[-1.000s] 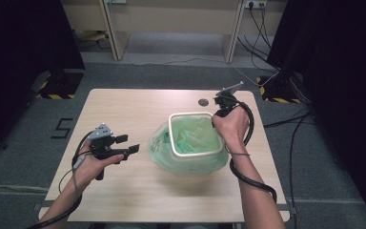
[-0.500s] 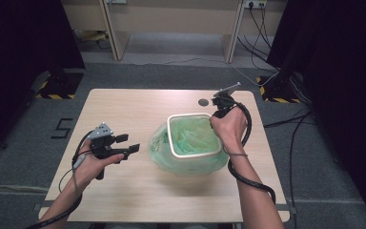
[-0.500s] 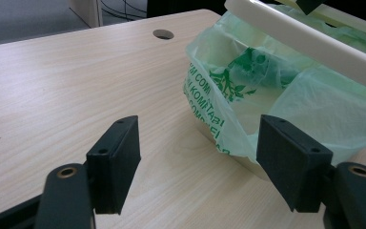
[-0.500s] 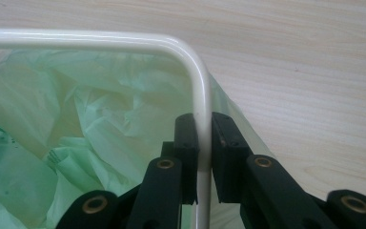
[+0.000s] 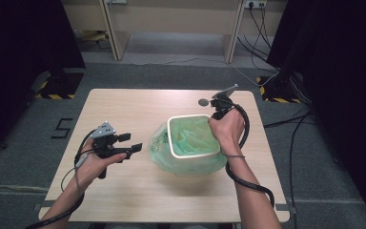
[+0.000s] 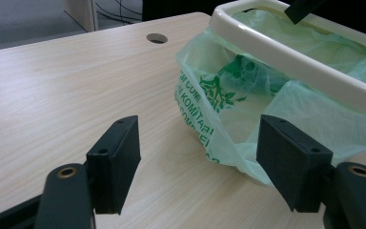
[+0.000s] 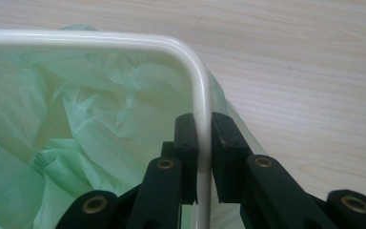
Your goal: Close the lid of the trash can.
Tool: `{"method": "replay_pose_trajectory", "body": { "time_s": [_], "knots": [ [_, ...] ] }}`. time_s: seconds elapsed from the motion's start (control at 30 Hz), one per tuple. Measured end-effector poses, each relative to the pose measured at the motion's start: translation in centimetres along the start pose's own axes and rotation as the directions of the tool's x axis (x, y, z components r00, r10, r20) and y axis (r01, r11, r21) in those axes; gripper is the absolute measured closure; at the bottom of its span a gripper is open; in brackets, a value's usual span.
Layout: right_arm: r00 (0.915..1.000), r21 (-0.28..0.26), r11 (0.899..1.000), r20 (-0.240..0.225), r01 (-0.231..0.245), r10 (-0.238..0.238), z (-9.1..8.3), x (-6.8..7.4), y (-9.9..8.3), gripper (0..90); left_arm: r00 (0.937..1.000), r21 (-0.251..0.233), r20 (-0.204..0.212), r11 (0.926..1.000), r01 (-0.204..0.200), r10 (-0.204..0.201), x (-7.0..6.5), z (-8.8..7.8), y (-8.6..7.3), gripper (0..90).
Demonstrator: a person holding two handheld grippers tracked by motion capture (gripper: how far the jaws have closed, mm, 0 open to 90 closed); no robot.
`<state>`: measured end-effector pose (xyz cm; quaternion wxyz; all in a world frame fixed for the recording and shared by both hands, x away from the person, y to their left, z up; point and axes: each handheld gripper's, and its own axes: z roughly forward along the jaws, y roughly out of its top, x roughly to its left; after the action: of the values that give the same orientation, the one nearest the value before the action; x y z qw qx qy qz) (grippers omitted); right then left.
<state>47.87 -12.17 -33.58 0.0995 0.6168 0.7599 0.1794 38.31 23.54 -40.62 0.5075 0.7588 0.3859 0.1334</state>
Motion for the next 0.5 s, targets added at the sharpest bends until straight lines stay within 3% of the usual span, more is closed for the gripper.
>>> {"method": "replay_pose_trajectory", "body": {
  "time_s": [0.27, 0.5],
  "knots": [
    [0.9999, -0.014, 1.000, 0.013, 0.008, -0.007, 0.0, 0.2, -0.2, 80.5, 0.9997, -0.003, 0.016, 0.9998, -0.019, 0.019, -0.6, 0.4, 0.5, 30.4],
    [0.9999, -0.041, 0.999, 0.008, 0.015, -0.014, -0.4, 0.0, -0.7, 73.6, 0.9994, -0.008, 0.025, 0.9996, -0.025, 0.026, -1.1, 0.6, 0.9, 30.8]
  ]
}}
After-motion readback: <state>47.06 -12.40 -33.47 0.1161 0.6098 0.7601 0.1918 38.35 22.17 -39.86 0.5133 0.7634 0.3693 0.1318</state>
